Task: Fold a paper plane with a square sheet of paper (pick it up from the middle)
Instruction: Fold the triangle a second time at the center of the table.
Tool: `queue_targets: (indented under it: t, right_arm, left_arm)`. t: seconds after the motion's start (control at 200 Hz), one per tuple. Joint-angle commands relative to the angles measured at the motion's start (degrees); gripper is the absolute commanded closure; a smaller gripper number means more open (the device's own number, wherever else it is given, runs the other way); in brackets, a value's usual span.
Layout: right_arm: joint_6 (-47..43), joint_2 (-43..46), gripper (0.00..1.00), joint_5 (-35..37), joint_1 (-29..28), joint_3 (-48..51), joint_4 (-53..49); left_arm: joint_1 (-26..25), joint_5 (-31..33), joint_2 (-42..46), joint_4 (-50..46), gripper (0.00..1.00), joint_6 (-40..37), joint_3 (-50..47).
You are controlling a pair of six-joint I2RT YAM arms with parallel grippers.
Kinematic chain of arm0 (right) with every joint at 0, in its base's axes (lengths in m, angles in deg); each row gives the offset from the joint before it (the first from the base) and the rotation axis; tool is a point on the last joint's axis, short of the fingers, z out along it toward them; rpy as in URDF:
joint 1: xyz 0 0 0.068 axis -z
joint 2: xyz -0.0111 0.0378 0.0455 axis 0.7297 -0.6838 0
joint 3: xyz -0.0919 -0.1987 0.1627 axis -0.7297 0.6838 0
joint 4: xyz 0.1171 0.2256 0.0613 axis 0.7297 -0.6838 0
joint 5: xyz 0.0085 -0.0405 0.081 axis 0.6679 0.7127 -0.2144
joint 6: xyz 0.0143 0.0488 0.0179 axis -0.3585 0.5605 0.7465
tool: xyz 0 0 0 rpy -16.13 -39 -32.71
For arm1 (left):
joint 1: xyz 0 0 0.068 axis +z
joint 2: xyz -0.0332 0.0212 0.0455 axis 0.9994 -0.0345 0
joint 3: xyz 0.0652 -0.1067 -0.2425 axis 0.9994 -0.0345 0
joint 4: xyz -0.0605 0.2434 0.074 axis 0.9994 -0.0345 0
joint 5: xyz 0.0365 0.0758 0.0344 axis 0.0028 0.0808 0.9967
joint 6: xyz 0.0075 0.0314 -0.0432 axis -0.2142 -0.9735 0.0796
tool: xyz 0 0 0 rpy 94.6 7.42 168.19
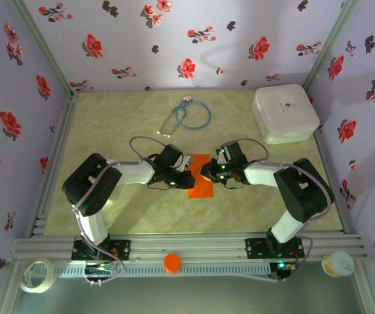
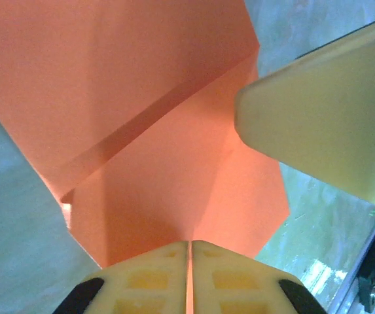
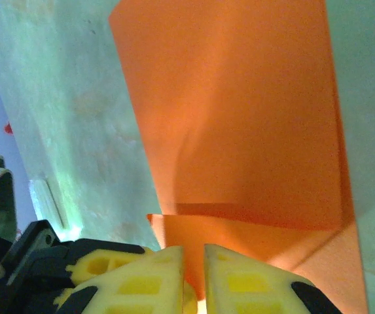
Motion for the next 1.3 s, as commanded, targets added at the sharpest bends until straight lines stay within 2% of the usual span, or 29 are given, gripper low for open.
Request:
queue_targets:
  t: [0.0,0.17,0.585,0.705,0.82,0.93,1.135,1.295]
  right_arm:
    - [0.85,0.98,0.87,0.99,-0.56,1.16,-0.98]
    - [0.49,-0.41,0.95,1.35,-1.4,0.11,-1.64]
    - [0.79,-2.64,0.97,8.38,-1.31,-1.9,-5.72]
    - [1.91,-2.74,1.0,11.52,-1.18,-0.77,-7.64]
    - [2.85,-2.77,1.0,11.6,-1.0,0.35,-6.9]
    - [3.35,-2.57,1.0,11.46,-0.96,0.6,-6.31]
    - [3.3,-2.74,1.0,10.81,-0.87,0.62,-6.05]
    - [3.22,-2.43,1.0,10.37,-0.7,0.82,-5.79]
  left_arm:
    - [-0.27,1.36,-1.33,-2.81,0.9,-3.13,1.54]
    - [-0.28,1.54,-2.16,-3.61,0.9,-4.6,2.26]
    - [-0.27,2.12,-2.52,-2.73,0.89,-6.02,2.97]
    - [-0.42,3.39,0.38,-2.36,0.86,-5.5,1.89]
    - [-0.36,3.84,4.78,-1.18,0.84,-3.68,0.31]
    - [-0.77,1.33,6.62,-0.39,0.85,-2.61,-0.27]
    - [-1.81,-1.74,3.51,-0.92,0.87,-2.72,0.83]
    - [-1.76,1.16,-0.09,-3.33,0.9,-2.65,2.53]
